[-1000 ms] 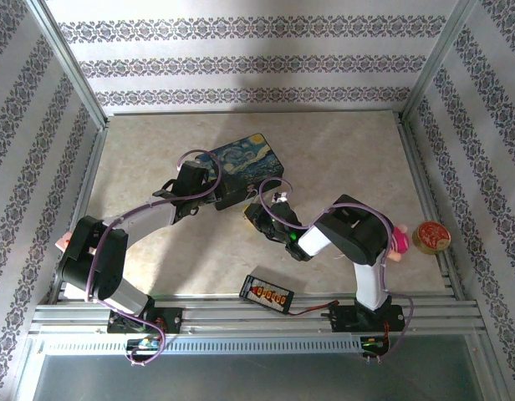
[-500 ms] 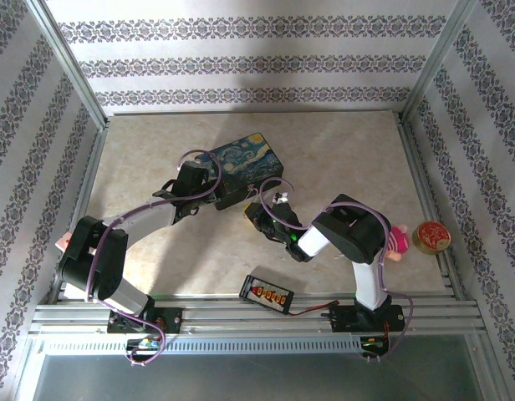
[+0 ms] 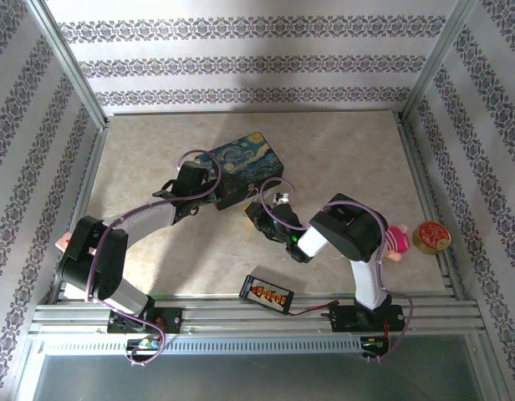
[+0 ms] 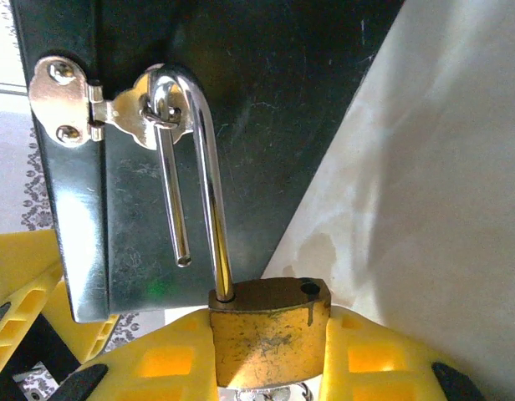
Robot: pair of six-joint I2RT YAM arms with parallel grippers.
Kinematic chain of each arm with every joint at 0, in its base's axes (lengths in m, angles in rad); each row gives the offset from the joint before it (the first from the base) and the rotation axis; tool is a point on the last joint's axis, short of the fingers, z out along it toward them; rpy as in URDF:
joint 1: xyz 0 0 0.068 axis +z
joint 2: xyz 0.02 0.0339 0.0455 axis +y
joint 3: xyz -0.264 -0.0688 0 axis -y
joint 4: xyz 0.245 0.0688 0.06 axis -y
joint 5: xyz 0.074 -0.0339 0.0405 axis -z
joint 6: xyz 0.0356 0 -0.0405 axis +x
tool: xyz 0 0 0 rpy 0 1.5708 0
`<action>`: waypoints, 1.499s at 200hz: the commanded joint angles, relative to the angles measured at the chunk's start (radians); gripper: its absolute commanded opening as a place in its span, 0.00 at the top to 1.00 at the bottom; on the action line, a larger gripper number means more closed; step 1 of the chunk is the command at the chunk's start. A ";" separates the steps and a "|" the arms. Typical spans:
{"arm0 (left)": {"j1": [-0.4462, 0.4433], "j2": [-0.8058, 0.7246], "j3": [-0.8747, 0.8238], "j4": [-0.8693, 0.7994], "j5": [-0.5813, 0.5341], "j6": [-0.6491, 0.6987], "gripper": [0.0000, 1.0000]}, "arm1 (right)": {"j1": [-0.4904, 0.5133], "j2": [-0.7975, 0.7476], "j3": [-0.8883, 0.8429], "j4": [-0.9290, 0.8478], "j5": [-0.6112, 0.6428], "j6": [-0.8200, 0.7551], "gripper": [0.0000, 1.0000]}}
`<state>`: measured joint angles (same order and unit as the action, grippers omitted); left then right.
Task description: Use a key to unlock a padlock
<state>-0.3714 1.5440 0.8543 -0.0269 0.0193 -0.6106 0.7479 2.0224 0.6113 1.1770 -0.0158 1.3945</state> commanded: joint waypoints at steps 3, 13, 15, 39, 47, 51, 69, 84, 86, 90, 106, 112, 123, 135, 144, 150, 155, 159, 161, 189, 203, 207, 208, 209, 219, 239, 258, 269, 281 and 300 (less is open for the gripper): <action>0.024 0.020 -0.037 -0.092 -0.028 0.009 0.27 | -0.048 0.022 -0.020 0.090 0.097 0.039 0.95; 0.024 0.021 -0.038 -0.094 -0.031 0.011 0.27 | -0.049 0.032 -0.022 0.108 0.098 0.047 0.95; 0.025 0.021 -0.037 -0.095 -0.032 0.011 0.27 | -0.050 0.034 -0.022 0.113 0.098 0.048 0.95; 0.025 0.025 -0.038 -0.095 -0.032 0.009 0.27 | -0.054 0.060 -0.022 0.163 0.099 0.072 0.95; 0.025 0.027 -0.039 -0.094 -0.031 0.008 0.27 | -0.056 0.069 -0.020 0.176 0.099 0.080 0.95; 0.025 0.027 -0.040 -0.092 -0.030 0.008 0.27 | -0.056 0.073 -0.019 0.182 0.100 0.084 0.95; 0.027 0.030 -0.040 -0.090 -0.026 0.008 0.27 | -0.057 0.086 -0.015 0.199 0.099 0.095 0.95; 0.026 0.031 -0.039 -0.090 -0.024 0.008 0.27 | -0.055 0.092 -0.015 0.208 0.105 0.096 0.95; 0.026 0.031 -0.039 -0.091 -0.024 0.008 0.27 | -0.056 0.092 -0.015 0.208 0.107 0.096 0.95; 0.026 0.031 -0.038 -0.089 -0.023 0.008 0.27 | -0.055 0.092 -0.015 0.208 0.109 0.098 0.95; 0.028 0.030 -0.040 -0.089 -0.022 0.009 0.27 | -0.055 0.089 -0.016 0.208 0.121 0.096 0.95; 0.029 0.030 -0.039 -0.088 -0.022 0.009 0.28 | -0.056 0.088 -0.018 0.208 0.125 0.095 0.95; 0.028 0.030 -0.040 -0.086 -0.019 0.008 0.28 | -0.055 0.084 -0.019 0.208 0.139 0.097 0.93; 0.028 0.028 -0.041 -0.085 -0.018 0.008 0.28 | -0.053 0.080 -0.023 0.203 0.157 0.112 0.92; 0.028 0.027 -0.041 -0.084 -0.015 0.006 0.28 | -0.052 0.080 -0.025 0.199 0.167 0.127 0.92; 0.028 0.024 -0.044 -0.084 -0.013 0.006 0.28 | -0.052 0.080 -0.027 0.195 0.172 0.138 0.92; 0.028 0.021 -0.044 -0.084 -0.012 0.006 0.28 | -0.053 0.079 -0.027 0.191 0.176 0.148 0.93; 0.028 0.020 -0.045 -0.083 -0.011 0.006 0.28 | -0.053 0.079 -0.028 0.190 0.178 0.153 0.94; 0.028 0.019 -0.046 -0.082 -0.011 0.005 0.28 | -0.053 0.079 -0.028 0.190 0.181 0.156 0.95; 0.028 0.012 -0.055 -0.075 -0.006 -0.004 0.28 | -0.048 0.072 -0.035 0.173 0.206 0.183 0.99; 0.028 0.019 -0.057 -0.068 0.004 -0.009 0.28 | -0.046 0.057 -0.037 0.143 0.219 0.189 1.00; 0.029 0.021 -0.057 -0.067 0.008 -0.010 0.28 | -0.045 0.050 -0.038 0.131 0.223 0.191 1.00; 0.029 0.022 -0.056 -0.067 0.008 -0.010 0.28 | -0.045 0.049 -0.038 0.128 0.224 0.191 1.00; 0.029 0.023 -0.055 -0.066 0.009 -0.011 0.28 | -0.045 0.046 -0.038 0.125 0.224 0.191 1.00; 0.028 0.032 -0.053 -0.064 0.013 -0.011 0.28 | -0.043 0.023 -0.040 0.080 0.233 0.195 1.00; 0.028 0.044 -0.046 -0.065 0.018 -0.003 0.28 | -0.041 -0.041 -0.038 -0.045 0.246 0.195 1.00; 0.029 0.049 -0.040 -0.063 0.025 0.002 0.28 | -0.042 -0.099 -0.034 -0.144 0.261 0.176 1.00; 0.028 0.051 -0.039 -0.061 0.030 0.004 0.28 | -0.045 -0.122 -0.029 -0.187 0.264 0.169 1.00; 0.030 0.053 -0.039 -0.059 0.034 0.005 0.28 | -0.051 -0.139 -0.024 -0.226 0.265 0.163 1.00; 0.032 0.054 -0.041 -0.055 0.040 0.004 0.28 | -0.058 -0.147 -0.015 -0.254 0.263 0.154 1.00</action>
<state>-0.3710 1.5574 0.8398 0.0235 0.1070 -0.6178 0.7349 1.9041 0.5938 1.0332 0.1097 1.5536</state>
